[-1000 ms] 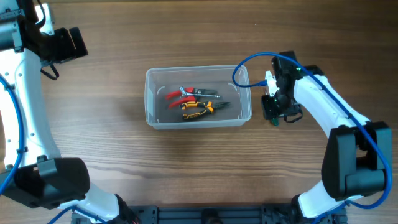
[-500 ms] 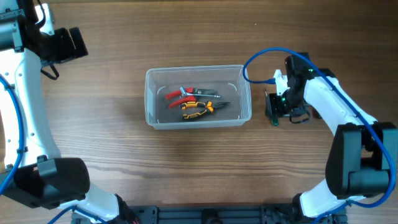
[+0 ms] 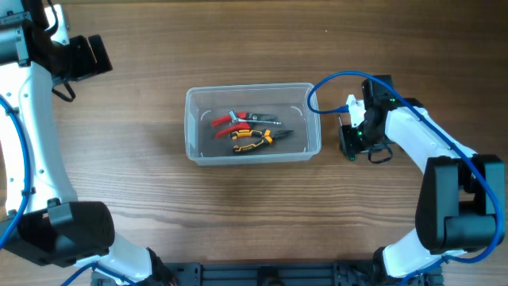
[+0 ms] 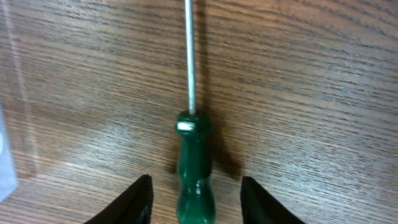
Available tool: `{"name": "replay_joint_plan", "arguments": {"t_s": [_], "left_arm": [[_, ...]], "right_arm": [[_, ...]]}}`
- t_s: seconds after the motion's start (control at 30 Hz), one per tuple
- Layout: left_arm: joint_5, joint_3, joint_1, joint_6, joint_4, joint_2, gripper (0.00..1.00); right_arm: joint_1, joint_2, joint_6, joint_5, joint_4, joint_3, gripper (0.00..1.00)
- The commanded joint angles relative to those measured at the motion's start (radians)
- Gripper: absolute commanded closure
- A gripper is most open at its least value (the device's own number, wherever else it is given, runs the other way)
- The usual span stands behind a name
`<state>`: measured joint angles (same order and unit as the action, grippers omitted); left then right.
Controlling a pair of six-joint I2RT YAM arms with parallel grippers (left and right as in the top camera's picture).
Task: Pack container
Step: 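Move the right gripper to the green screwdriver and grasp it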
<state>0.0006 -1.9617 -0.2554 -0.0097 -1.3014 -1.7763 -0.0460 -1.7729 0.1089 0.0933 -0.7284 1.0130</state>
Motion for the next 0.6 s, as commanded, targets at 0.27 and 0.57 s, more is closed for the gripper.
{"name": "replay_joint_plan", "arguments": {"t_s": [0.27, 0.57], "left_arm": [[0.002, 0.001, -0.005, -0.006, 0.003, -0.008, 0.0], [0.002, 0.001, -0.005, -0.006, 0.003, -0.008, 0.0]], "right_arm": [[0.001, -0.006, 0.023, -0.044, -0.013, -0.008, 0.78], [0.001, -0.007, 0.101, -0.041, 0.025, -0.008, 0.39]]}}
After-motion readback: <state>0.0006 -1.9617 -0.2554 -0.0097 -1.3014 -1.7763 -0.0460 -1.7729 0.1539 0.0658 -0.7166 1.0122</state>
